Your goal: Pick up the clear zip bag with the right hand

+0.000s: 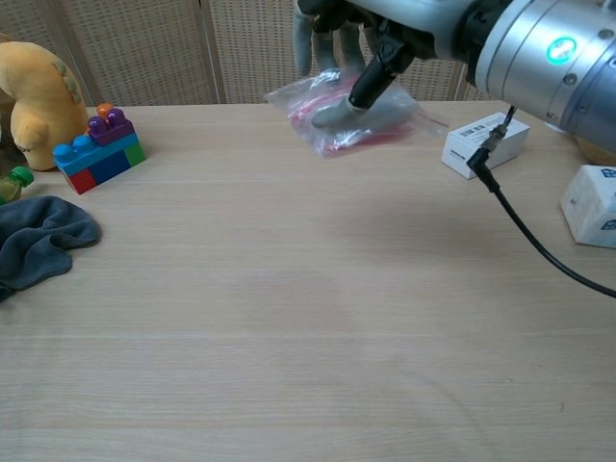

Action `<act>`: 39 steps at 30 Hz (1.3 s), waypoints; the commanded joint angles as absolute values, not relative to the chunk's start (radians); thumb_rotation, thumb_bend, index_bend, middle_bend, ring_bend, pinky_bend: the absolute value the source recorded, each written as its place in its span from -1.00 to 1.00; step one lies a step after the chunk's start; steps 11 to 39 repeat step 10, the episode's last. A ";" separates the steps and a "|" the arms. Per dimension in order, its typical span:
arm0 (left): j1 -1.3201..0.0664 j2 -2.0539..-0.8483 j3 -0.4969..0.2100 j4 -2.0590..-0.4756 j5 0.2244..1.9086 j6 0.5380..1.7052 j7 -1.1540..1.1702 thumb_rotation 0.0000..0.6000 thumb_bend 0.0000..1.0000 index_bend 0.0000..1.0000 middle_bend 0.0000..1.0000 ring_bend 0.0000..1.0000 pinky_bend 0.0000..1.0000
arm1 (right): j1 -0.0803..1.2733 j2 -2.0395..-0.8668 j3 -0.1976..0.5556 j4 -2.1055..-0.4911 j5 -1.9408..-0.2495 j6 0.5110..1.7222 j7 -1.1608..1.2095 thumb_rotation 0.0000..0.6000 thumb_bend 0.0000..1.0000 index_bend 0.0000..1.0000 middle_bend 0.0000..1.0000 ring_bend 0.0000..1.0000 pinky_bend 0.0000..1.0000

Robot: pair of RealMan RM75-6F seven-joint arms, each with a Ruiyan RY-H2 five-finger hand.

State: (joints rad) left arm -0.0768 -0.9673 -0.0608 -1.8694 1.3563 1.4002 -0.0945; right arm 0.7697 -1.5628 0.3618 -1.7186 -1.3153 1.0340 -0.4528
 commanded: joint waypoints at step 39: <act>-0.075 -0.964 -0.059 -1.872 1.362 1.404 -0.098 1.00 -1.00 -0.93 -1.00 -1.00 -1.00 | 0.846 -1.502 0.419 -1.806 -1.205 1.050 -0.591 1.00 -0.61 -0.03 0.23 0.21 0.45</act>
